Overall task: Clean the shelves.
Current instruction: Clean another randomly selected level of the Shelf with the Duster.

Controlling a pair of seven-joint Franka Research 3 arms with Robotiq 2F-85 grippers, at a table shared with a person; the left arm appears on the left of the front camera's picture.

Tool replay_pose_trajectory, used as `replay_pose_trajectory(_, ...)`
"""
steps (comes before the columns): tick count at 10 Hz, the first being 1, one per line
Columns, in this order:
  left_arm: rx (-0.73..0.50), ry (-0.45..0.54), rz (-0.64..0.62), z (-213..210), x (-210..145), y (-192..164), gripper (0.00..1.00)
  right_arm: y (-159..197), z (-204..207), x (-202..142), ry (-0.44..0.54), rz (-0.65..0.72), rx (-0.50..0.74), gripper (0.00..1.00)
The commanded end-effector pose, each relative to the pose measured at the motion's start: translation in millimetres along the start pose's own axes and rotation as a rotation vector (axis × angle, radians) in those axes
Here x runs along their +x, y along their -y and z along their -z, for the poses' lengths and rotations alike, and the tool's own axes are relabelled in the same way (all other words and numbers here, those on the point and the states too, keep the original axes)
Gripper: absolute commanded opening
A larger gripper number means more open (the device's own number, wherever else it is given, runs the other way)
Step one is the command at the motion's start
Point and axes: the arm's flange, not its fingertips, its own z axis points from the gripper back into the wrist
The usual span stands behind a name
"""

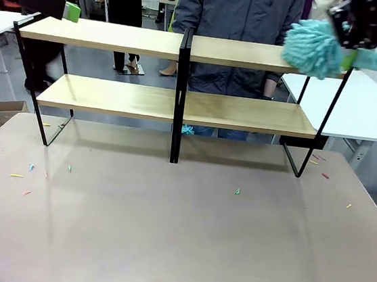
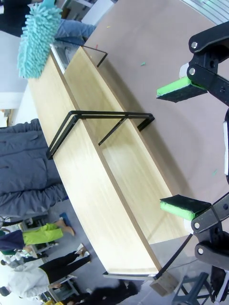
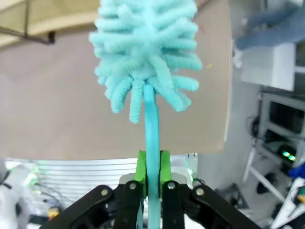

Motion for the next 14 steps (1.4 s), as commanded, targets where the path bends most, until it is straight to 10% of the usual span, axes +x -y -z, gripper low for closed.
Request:
replay_pose_trajectory(1,-0.001,0.003,-0.004,0.6,-1.4,-0.2,1.00,26.2,-0.1,-18.4,0.003,0.191,-0.017,0.12)
replay_pose_trajectory(4,-0.001,0.003,-0.004,0.6,-1.4,-0.2,1.00,18.3,-6.4,-13.6,0.228,0.017,-0.101,0.12)
replay_pose_trajectory(7,-0.001,0.003,-0.004,0.6,-1.4,-0.2,1.00,14.1,-4.4,-11.0,0.236,-0.084,-0.052,0.12)
replay_pose_trajectory(12,-0.001,0.003,-0.004,0.6,-1.4,-0.2,1.00,68.9,-20.1,-35.9,0.239,-0.936,0.466,0.12)
replay_pose_trajectory(14,-0.001,0.003,-0.004,0.6,-1.4,-0.2,1.00,121.1,-15.3,-49.6,0.451,-1.121,0.592,0.12)
